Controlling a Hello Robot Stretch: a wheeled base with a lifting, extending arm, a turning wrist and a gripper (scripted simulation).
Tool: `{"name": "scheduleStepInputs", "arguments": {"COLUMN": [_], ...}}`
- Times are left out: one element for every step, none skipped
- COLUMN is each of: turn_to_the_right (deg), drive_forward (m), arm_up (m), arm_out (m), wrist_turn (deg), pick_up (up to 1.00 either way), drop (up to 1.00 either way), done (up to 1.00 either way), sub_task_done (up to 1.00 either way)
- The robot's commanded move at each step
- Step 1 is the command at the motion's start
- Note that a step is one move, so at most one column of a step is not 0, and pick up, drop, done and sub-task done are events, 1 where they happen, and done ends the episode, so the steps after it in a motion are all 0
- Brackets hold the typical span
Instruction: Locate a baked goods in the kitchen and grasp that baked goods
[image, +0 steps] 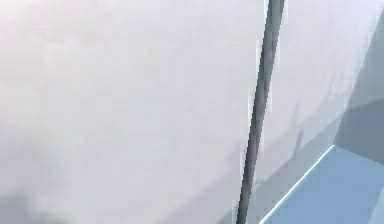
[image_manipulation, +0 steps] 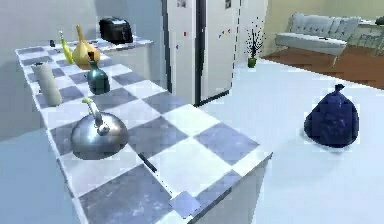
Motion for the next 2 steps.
{"name": "scheduleStepInputs", "arguments": {"turn_to_the_right": [0.0, 45.0], "drive_forward": [0.2, 0.0], "arm_up": [0.0, 0.0], "arm_out": [0.0, 0.0], "wrist_turn": [0.0, 0.0], "pick_up": [0.0, 0.0], "drop": [0.0, 0.0], "done": [0.0, 0.0], "sub_task_done": [0.0, 0.0]}}
